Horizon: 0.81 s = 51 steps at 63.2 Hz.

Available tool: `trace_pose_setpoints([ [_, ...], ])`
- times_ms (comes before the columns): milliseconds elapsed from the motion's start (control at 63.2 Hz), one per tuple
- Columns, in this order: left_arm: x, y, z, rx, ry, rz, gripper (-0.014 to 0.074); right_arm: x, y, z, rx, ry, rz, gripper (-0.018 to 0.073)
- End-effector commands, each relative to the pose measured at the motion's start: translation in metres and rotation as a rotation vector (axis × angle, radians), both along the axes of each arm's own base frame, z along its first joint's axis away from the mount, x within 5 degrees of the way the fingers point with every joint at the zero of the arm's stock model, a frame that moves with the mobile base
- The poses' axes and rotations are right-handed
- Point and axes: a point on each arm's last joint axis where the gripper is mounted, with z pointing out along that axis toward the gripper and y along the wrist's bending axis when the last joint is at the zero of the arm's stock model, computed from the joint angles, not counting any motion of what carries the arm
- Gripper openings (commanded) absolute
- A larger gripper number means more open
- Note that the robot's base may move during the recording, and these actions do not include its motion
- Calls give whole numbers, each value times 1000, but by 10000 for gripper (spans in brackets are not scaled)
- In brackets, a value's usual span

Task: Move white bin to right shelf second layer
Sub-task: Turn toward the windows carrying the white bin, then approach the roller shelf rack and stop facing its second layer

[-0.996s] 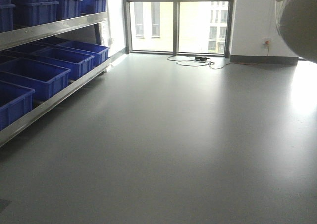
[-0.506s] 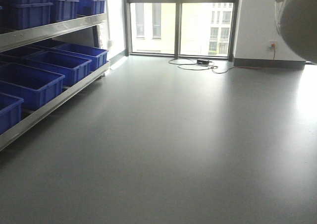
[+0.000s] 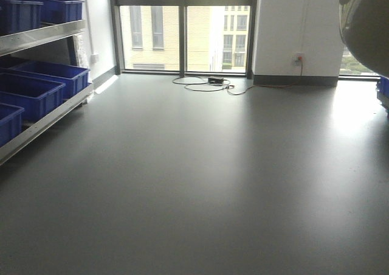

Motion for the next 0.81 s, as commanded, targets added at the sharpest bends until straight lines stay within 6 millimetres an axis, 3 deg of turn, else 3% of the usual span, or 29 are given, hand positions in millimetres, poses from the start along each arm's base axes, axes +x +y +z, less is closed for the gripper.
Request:
trace_pose_setpoints([
  [0, 0, 0, -4, -19, -59, 0, 85, 1, 0, 21, 26, -139, 1, 57],
  [791, 0, 0, -4, -19, -59, 0, 85, 1, 0, 21, 25, -139, 1, 57],
])
